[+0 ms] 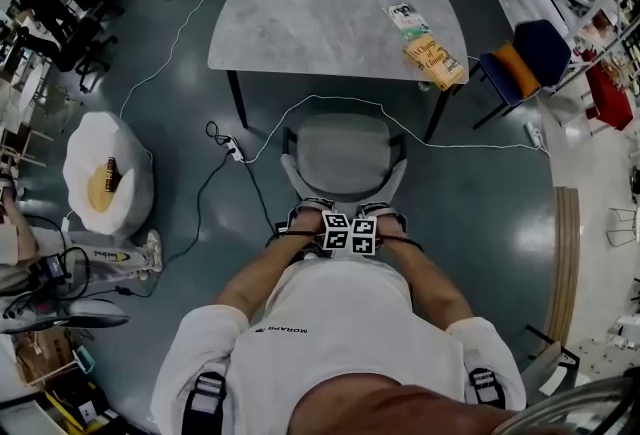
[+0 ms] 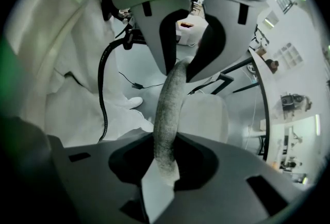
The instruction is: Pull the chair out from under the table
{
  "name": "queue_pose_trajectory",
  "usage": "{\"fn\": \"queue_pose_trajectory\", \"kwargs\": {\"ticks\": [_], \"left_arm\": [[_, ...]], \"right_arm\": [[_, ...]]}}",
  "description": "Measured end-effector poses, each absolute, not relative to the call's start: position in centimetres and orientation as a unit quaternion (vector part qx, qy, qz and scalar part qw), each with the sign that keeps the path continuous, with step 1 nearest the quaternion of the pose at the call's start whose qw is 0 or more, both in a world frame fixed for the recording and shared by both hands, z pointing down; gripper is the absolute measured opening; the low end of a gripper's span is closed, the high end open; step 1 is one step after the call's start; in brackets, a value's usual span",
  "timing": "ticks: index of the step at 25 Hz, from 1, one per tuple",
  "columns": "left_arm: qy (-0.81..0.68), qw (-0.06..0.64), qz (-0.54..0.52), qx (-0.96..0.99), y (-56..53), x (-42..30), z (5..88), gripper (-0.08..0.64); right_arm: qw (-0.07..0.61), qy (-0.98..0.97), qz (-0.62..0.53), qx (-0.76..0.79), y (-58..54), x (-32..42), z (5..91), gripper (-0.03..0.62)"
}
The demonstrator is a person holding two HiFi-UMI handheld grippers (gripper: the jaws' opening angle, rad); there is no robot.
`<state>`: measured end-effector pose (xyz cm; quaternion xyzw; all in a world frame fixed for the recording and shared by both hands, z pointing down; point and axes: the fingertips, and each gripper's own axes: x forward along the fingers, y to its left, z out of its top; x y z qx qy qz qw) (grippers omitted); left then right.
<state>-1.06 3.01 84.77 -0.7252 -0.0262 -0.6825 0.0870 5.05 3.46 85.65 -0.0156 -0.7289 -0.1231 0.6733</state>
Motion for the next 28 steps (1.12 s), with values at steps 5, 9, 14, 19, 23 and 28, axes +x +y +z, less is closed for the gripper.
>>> {"fn": "queue_pose_trajectory", "kwargs": {"ticks": [5,9,14,19,23,28], "left_arm": [[-0.023,0.068,-0.668,-0.741,2.9,-1.3,82.1,0.089],[-0.008,0.058,-0.649,-0.759,2.1,-1.3,79.5,0.089],[0.021,0.047,-0.626,-0.778,0.8,-1.0,76.5,0.083],[0.067,0.037,-0.598,-0.798,-1.3,-1.0,73.0,0.005],[0.142,-0.004,-0.536,-0.832,-3.6,-0.6,69.0,0.003],[0.265,-0.04,-0.445,-0.854,-7.4,-0.6,64.0,0.003]], "right_arm": [[0.661,-0.742,-0.111,-0.031,3.7,4.7,82.1,0.107],[0.634,-0.767,-0.095,-0.014,2.8,3.9,78.8,0.043],[0.605,-0.793,-0.069,0.01,1.7,3.2,76.2,0.032],[0.553,-0.827,-0.041,0.09,-1.1,2.5,72.0,0.015],[0.493,-0.857,-0.008,0.151,-3.3,1.5,68.2,0.012],[0.397,-0.884,0.053,0.241,-6.5,0.7,63.8,0.012]]}}
